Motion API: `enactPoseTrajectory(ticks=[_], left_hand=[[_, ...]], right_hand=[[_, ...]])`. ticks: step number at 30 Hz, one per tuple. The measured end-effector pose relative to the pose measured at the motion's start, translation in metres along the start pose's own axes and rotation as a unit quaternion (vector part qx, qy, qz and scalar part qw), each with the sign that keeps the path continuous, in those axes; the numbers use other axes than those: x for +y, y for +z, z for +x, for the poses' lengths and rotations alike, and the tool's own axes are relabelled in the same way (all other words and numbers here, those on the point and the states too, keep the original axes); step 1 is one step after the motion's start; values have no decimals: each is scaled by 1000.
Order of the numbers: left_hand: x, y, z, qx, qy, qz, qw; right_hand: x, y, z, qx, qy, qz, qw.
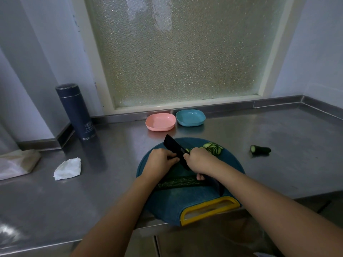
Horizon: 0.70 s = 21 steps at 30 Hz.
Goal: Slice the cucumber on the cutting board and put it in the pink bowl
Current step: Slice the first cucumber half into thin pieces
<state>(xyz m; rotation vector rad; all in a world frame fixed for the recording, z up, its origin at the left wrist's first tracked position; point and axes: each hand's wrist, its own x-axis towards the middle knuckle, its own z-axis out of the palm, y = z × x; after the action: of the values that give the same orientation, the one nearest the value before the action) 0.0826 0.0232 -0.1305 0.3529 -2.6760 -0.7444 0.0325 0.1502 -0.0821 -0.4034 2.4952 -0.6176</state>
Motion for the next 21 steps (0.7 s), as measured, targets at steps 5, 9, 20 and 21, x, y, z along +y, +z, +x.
enactPoseTrajectory(ticks=[5, 9, 20, 21], left_hand=[[-3, 0, 1, -1, 1, -14, 1000], [-7, -1, 2, -13, -9, -38, 999], [-6, 1, 2, 4, -35, -46, 998], [-6, 1, 2, 4, -36, -45, 998]], right_hand=[[3, 1, 2, 3, 5, -8, 1000], [11, -4, 0, 16, 1, 2, 1000], [16, -8, -5, 19, -40, 27, 999], [16, -8, -5, 17, -42, 28, 999]])
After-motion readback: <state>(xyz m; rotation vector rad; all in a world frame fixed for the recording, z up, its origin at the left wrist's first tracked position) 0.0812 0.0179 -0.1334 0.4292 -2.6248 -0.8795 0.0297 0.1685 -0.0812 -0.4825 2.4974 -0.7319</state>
